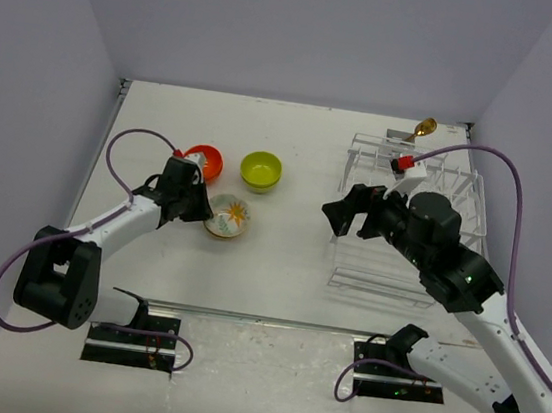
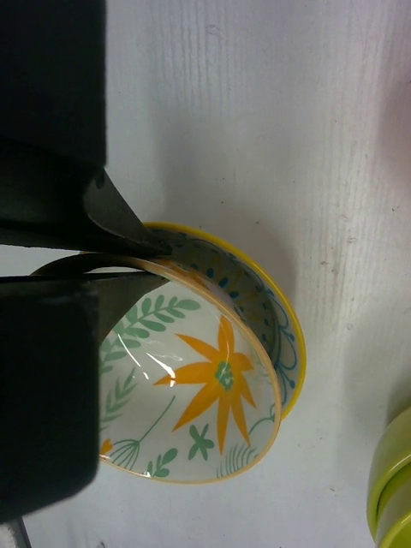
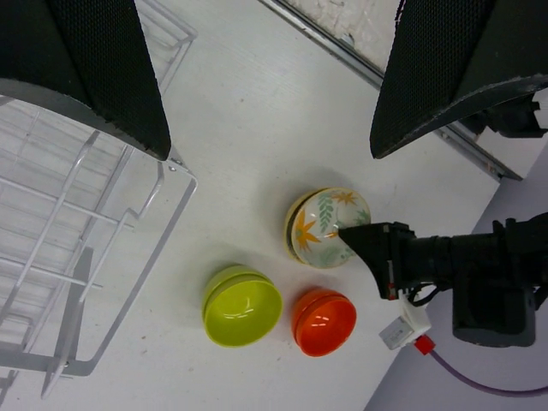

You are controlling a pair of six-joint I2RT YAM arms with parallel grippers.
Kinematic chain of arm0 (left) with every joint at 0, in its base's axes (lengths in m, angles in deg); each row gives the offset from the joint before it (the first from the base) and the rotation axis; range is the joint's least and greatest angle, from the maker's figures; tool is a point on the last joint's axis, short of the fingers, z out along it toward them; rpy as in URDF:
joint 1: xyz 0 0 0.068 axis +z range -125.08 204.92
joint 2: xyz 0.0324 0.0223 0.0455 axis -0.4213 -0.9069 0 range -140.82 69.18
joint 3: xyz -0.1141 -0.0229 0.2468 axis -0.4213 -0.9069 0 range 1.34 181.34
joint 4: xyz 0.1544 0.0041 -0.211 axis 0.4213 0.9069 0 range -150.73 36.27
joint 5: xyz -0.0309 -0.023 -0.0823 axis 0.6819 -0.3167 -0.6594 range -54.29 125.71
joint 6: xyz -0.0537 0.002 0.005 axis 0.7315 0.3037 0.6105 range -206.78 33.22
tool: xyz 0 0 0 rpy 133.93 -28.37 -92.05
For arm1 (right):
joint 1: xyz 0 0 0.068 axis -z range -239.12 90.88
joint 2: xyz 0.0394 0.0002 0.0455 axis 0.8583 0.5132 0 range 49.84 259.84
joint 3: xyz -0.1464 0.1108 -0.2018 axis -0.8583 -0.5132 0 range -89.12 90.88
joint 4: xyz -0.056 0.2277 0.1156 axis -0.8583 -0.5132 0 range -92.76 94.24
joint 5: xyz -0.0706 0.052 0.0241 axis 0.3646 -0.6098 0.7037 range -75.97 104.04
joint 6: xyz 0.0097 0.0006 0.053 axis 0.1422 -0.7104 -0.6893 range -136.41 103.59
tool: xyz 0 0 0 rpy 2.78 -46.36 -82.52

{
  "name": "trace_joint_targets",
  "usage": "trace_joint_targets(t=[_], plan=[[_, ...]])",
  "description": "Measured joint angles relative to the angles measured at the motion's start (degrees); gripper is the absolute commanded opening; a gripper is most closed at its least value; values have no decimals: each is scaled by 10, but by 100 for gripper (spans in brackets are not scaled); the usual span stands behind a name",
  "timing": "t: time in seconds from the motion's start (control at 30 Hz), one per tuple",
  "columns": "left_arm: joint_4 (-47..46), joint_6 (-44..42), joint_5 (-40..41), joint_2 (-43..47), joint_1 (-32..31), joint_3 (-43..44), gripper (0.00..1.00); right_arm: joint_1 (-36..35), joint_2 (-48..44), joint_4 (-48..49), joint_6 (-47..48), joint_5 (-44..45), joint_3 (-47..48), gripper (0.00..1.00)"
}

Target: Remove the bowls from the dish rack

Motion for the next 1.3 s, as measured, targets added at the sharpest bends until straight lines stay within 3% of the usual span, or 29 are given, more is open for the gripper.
trace_joint_targets(t=[0.07, 0.2, 0.4, 0.43, 0.47, 0.93, 1.3], plan=[[-4, 3, 0, 0, 0, -3, 18, 0, -15, 1, 2, -10, -1, 99], [-18, 13, -6, 0, 0, -4, 45, 0, -30, 1, 5, -17, -1, 99], [-23, 22, -10, 17, 0, -5, 71, 0, -29, 3, 8, -17, -7, 99], [-22, 23, -10, 22, 0, -5, 89, 0, -28, 3, 9, -18, -10, 99], [-21, 22, -12, 26, 0, -5, 100, 0, -27, 3, 9, -18, -12, 99], [88, 9, 73, 142, 1, 43, 100, 0, -28, 0, 13, -9, -13, 99], [257, -15, 292, 279, 1, 177, 100, 0, -144, -139, 17, 217, 24, 99]])
